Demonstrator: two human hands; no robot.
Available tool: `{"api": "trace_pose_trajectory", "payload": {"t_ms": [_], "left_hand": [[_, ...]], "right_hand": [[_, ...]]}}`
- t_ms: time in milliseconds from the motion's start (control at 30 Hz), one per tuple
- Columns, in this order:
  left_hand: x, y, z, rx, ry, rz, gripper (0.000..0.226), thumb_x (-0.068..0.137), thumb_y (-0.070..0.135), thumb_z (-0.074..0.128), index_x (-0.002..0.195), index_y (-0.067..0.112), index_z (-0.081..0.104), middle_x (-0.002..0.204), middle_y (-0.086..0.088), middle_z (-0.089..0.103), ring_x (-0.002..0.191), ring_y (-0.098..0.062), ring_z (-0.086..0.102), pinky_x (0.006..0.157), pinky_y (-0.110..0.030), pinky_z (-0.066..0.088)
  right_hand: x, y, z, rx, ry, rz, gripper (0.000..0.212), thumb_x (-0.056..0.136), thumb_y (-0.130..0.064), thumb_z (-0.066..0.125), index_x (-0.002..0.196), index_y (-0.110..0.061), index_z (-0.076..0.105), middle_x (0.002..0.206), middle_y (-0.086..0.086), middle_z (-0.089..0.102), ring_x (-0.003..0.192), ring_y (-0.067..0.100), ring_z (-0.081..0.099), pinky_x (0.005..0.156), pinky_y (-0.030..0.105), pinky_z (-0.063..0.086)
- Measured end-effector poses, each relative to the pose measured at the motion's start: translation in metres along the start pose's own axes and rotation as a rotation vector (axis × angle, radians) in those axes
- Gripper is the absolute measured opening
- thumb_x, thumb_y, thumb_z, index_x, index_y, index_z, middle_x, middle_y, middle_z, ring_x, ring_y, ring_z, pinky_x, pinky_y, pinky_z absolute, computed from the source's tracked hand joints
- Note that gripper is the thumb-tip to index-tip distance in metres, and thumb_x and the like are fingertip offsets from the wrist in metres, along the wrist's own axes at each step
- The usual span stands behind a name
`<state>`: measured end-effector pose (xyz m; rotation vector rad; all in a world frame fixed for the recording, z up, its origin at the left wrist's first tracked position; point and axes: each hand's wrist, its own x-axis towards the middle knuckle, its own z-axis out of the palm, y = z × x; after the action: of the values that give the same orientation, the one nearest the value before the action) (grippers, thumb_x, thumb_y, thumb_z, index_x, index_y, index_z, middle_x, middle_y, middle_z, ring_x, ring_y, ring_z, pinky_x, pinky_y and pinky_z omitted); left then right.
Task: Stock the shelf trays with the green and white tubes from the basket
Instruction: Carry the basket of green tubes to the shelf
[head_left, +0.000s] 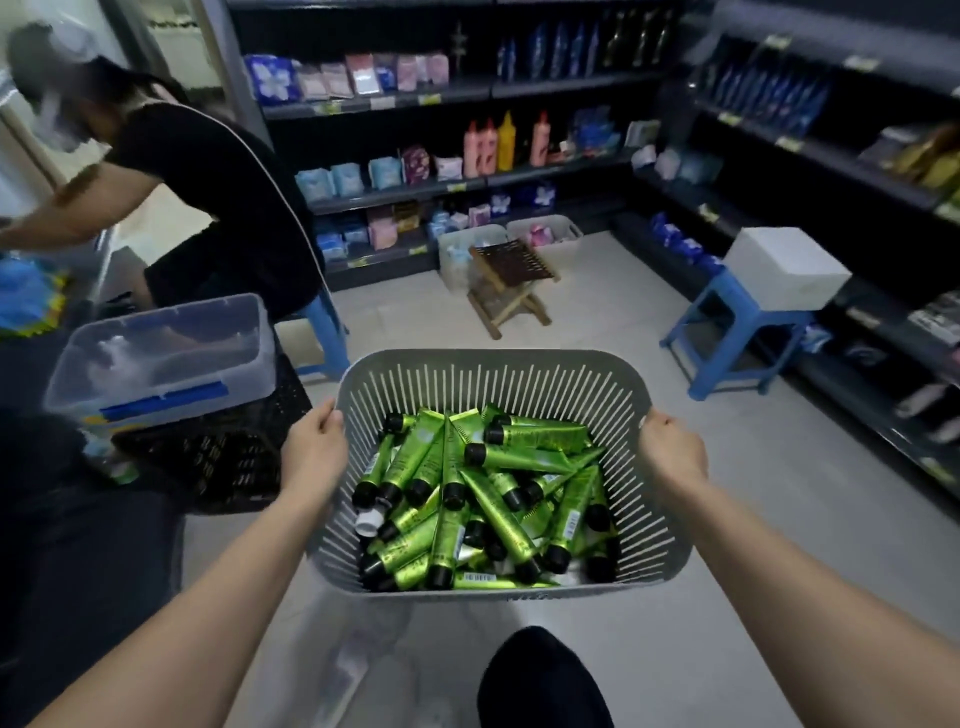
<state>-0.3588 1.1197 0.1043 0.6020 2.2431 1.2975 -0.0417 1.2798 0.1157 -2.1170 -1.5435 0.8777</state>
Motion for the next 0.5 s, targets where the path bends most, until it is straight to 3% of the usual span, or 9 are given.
{"api": "trace_pose_trajectory", "payload": {"t_ms": [133, 267, 400, 500], "left_hand": [[0.047, 0.040, 0.049, 0.010, -0.096, 0.035, 0.038, 0.100, 0.028, 0.039, 0.137, 0.026, 0.050, 0.126, 0.002, 0.060, 0.097, -0.023, 0.062, 0.083, -0.035, 0.050], [0.086, 0.076, 0.110, 0.030, -0.142, 0.044, 0.039, 0.100, 0.030, 0.040, 0.137, 0.021, 0.050, 0.132, -0.005, 0.058, 0.118, -0.031, 0.055, 0.102, -0.050, 0.043], [0.117, 0.113, 0.180, 0.080, -0.156, 0.078, 0.037, 0.102, 0.023, 0.039, 0.136, 0.015, 0.052, 0.128, -0.003, 0.057, 0.119, -0.030, 0.052, 0.096, -0.035, 0.041], [0.145, 0.142, 0.237, 0.108, -0.190, 0.097, 0.037, 0.102, 0.024, 0.037, 0.135, 0.017, 0.052, 0.135, -0.008, 0.055, 0.119, -0.032, 0.053, 0.098, -0.041, 0.043]], "right_hand": [[0.050, -0.009, -0.014, 0.020, 0.043, 0.068, 0.052, 0.100, -0.037, 0.029, 0.115, 0.001, 0.061, 0.123, 0.026, 0.059, 0.112, 0.041, 0.056, 0.096, 0.040, 0.044], [0.106, -0.012, -0.027, 0.010, 0.043, 0.113, 0.052, 0.101, -0.034, 0.024, 0.117, 0.000, 0.060, 0.125, 0.025, 0.057, 0.114, 0.039, 0.054, 0.096, 0.039, 0.041], [0.172, -0.016, -0.038, 0.005, 0.032, 0.172, 0.055, 0.103, -0.034, 0.021, 0.123, 0.004, 0.056, 0.131, 0.027, 0.053, 0.121, 0.039, 0.050, 0.099, 0.038, 0.039], [0.233, -0.021, -0.051, -0.009, 0.024, 0.215, 0.056, 0.103, -0.035, 0.021, 0.126, 0.003, 0.055, 0.133, 0.025, 0.052, 0.122, 0.039, 0.050, 0.101, 0.038, 0.039]]}}
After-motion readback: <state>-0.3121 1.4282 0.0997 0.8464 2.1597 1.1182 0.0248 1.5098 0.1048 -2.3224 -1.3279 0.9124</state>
